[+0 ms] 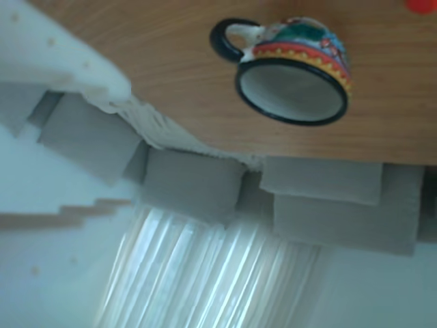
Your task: Grasp a red cap and put it in the cup.
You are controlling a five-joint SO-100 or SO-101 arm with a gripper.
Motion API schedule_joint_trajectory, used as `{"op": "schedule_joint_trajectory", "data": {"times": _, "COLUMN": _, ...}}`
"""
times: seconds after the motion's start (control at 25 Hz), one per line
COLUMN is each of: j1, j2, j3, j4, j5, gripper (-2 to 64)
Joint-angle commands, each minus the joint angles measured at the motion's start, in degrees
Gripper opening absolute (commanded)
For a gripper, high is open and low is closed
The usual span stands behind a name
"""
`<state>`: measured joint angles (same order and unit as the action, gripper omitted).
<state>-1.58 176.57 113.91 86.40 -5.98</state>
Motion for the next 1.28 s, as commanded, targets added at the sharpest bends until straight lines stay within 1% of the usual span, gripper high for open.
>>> {"op": "schedule_joint_trajectory", "data": {"times": 0.0, "j1": -1.1, "j2": -7.3, "j3": -4.7, "j4": -1.2, "j5": 0.4, "gripper": 14.8}}
{"op": "schedule_joint_trajectory", "data": {"times": 0.16, "j1": -1.7, "j2": -18.4, "j3": -11.6, "j4": -4.8, "j5": 0.5, "gripper": 14.8}}
{"op": "schedule_joint_trajectory", "data": {"times": 0.32, "j1": -1.2, "j2": -32.4, "j3": -20.7, "j4": -7.2, "j5": 0.6, "gripper": 14.8}}
{"op": "schedule_joint_trajectory", "data": {"times": 0.56, "j1": -1.8, "j2": -53.0, "j3": -33.6, "j4": -7.8, "j5": 0.5, "gripper": 14.9}}
{"op": "schedule_joint_trajectory", "data": {"times": 0.68, "j1": -4.4, "j2": -61.4, "j3": -38.0, "j4": -7.6, "j5": -0.1, "gripper": 14.9}}
{"op": "schedule_joint_trajectory", "data": {"times": 0.88, "j1": -8.7, "j2": -72.0, "j3": -43.2, "j4": -7.6, "j5": -0.3, "gripper": 14.9}}
{"op": "schedule_joint_trajectory", "data": {"times": 1.0, "j1": -12.1, "j2": -76.6, "j3": -45.1, "j4": -7.2, "j5": -2.3, "gripper": 14.9}}
{"op": "schedule_joint_trajectory", "data": {"times": 1.12, "j1": -12.6, "j2": -80.6, "j3": -45.7, "j4": -7.1, "j5": -2.6, "gripper": 14.9}}
{"op": "schedule_joint_trajectory", "data": {"times": 1.24, "j1": -12.4, "j2": -86.0, "j3": -45.5, "j4": -7.1, "j5": -5.4, "gripper": 14.9}}
